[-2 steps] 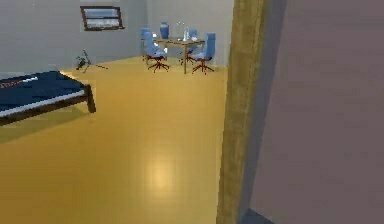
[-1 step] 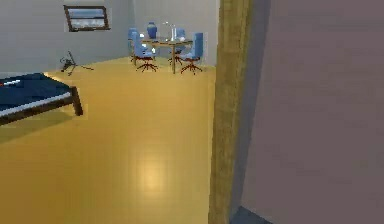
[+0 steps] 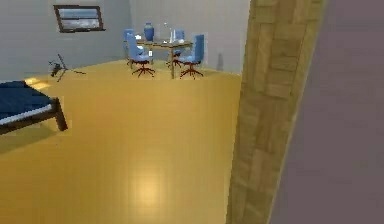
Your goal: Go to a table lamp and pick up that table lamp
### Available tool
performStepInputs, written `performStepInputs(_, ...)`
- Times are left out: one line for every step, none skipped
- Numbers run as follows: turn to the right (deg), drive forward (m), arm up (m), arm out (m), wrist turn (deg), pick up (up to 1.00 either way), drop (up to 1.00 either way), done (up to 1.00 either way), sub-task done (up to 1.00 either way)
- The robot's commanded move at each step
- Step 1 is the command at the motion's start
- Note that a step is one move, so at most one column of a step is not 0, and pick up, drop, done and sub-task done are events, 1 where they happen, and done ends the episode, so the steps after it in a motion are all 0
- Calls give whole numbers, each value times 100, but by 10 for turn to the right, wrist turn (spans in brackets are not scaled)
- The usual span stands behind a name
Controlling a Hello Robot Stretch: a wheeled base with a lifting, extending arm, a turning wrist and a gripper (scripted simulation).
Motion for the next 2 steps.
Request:
performStepInputs(-450,0,0,0,0,0,0,0,0)
performStepInputs(-60,0,0,0,0,0,0,0,0)
